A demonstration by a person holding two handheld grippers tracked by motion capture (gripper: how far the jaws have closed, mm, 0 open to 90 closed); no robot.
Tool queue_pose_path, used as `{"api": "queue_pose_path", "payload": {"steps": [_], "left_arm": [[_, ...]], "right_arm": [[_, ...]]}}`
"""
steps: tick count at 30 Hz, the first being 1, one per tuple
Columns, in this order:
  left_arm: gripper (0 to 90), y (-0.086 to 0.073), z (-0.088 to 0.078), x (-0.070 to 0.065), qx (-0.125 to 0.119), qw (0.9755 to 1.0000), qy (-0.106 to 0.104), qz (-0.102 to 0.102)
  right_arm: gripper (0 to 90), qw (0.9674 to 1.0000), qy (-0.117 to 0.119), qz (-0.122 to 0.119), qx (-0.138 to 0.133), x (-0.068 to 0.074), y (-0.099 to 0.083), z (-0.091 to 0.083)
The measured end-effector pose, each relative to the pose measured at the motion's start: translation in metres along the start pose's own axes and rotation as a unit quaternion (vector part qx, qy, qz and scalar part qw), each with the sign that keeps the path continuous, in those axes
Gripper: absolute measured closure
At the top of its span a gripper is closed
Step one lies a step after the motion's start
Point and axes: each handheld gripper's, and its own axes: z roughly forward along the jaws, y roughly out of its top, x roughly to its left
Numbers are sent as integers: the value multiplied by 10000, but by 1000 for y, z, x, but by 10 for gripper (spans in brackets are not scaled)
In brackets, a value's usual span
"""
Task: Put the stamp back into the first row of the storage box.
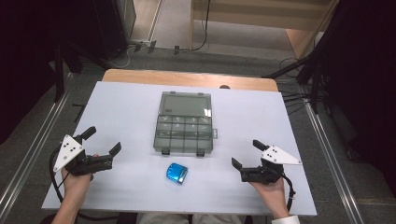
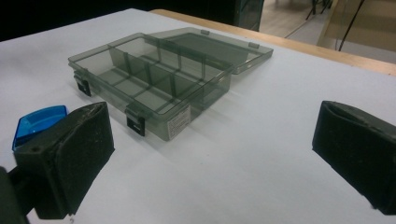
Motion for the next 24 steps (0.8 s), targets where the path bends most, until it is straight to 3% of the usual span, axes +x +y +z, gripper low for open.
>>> {"api": "queue_pose_path", "payload": {"steps": [3,6,11,20,24], "left_arm": [[0,0,1,0,-7,10000,-31,-71],[0,0,-2,-2,-104,9990,-194,-384],[0,-2,-8,-7,-3,9995,-287,-117],[0,-5,-5,-10,127,9994,-310,16],[0,-6,-5,-9,122,9996,-249,-20]], "right_arm": [[0,9999,53,-51,110,4,3,3],[0,9995,106,-156,239,9,5,7],[0,9984,206,-310,423,17,11,16],[0,9969,452,-445,475,31,32,34],[0,9957,574,-498,525,38,39,42]]}}
